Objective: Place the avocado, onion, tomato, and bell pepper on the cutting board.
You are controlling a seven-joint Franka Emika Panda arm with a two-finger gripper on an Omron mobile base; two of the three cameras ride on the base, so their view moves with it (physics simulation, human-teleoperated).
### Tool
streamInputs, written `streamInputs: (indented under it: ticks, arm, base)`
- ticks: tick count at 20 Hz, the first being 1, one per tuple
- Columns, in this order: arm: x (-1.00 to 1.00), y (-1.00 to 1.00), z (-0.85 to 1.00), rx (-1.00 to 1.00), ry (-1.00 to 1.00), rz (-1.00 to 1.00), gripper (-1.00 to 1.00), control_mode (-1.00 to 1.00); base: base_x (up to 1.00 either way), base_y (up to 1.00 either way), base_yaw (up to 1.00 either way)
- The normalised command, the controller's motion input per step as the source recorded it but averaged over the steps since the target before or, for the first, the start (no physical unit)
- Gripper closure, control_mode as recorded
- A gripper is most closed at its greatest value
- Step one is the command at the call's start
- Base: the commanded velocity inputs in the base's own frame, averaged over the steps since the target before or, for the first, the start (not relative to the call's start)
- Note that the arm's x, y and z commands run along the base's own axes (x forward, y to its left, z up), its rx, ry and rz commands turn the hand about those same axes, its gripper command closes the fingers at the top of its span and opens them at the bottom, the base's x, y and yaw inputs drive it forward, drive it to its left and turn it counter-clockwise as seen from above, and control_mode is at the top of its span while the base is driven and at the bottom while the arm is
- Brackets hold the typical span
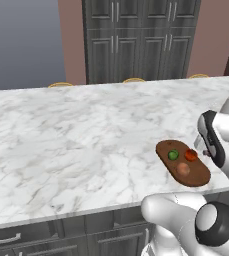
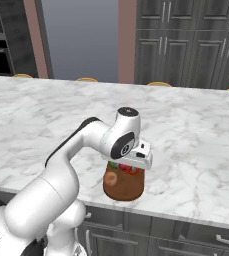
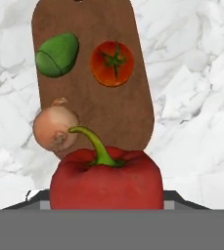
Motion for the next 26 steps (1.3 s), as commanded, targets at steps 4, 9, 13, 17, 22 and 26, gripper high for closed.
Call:
streamInputs:
  ticks: [4,9,13,17,22,26]
  arm:
    - [0.24,0.0,-0.2,0.0,0.05,0.0,1.0,-1.0]
    - [0.3,0.0,-0.17,0.0,0.04,0.0,1.0,-1.0]
    - [0.07,0.0,-0.33,0.0,0.06,0.0,1.0,-1.0]
    - [0.01,0.0,-0.35,0.0,0.06,0.0,1.0,-1.0]
    - [0.01,0.0,-0.25,0.02,0.02,0.0,1.0,-1.0]
    - [0.0,-0.07,-0.26,0.05,0.0,0.0,1.0,-1.0]
  base:
    - [0.0,0.0,0.0]
    - [0.0,0.0,0.0]
    - [0.0,0.0,0.0]
    - [0.0,0.0,0.0]
    - [0.0,0.0,0.0]
    - [0.0,0.0,0.0]
